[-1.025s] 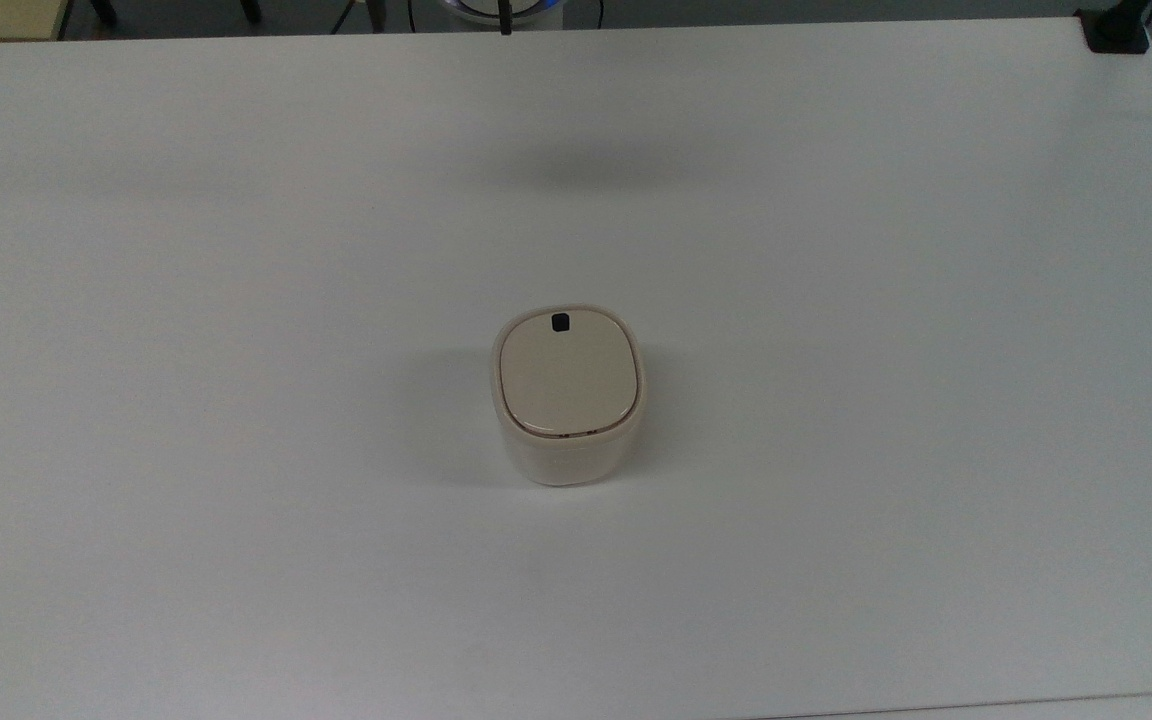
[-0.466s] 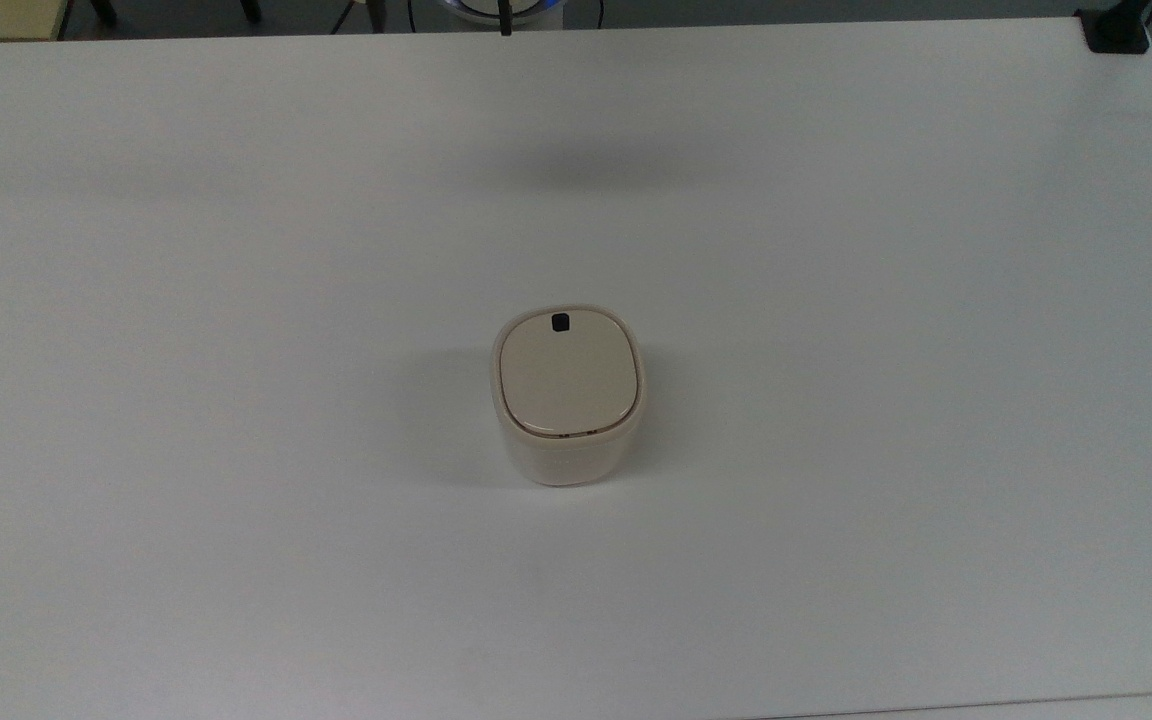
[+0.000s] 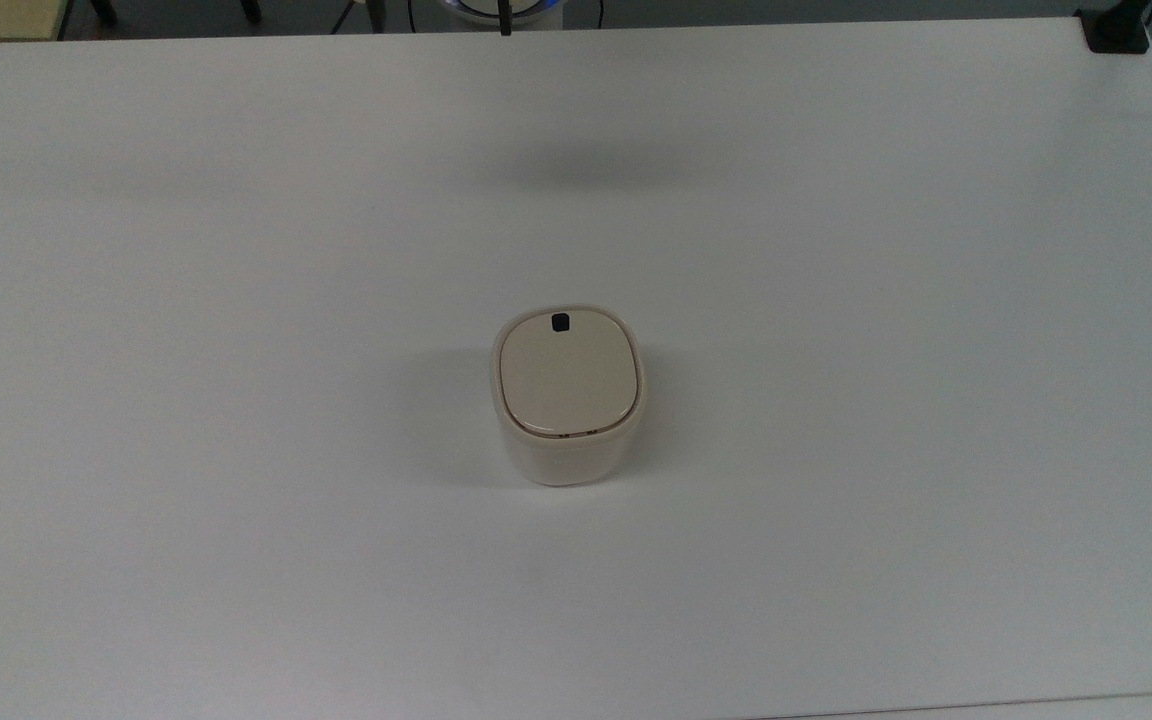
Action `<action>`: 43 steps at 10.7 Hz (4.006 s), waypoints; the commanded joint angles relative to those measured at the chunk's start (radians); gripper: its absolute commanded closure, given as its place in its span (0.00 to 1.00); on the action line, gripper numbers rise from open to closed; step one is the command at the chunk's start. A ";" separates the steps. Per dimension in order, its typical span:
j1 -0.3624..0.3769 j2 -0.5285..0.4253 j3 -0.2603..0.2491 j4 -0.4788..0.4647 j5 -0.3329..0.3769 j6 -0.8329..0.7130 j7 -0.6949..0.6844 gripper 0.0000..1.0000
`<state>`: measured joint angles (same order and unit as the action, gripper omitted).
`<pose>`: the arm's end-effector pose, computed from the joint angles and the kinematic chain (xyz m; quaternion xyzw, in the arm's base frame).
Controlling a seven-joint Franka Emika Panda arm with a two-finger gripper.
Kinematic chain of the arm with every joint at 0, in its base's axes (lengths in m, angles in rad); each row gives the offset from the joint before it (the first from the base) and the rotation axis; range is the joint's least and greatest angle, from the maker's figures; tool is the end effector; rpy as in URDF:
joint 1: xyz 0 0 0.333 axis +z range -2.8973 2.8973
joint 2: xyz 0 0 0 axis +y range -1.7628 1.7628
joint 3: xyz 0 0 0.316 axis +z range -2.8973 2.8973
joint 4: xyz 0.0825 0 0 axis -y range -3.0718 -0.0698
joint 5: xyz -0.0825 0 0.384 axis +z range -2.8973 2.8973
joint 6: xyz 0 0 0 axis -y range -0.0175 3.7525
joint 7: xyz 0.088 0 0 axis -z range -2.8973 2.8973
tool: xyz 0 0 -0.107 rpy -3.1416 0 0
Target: Open the trash bin
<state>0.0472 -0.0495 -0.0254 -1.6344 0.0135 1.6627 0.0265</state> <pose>0.5478 0.0129 0.6299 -0.9992 0.0027 -0.0387 0.0083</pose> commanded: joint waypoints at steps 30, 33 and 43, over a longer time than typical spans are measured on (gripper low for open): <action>0.171 0.462 0.010 0.088 -0.127 0.551 0.886 1.00; 0.174 0.465 0.010 0.087 -0.153 0.555 0.886 1.00; 0.171 0.520 0.010 0.079 -0.159 0.566 0.889 1.00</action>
<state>0.2150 0.4139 -0.0107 -1.5455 -0.1348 2.1978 0.8923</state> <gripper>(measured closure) 0.991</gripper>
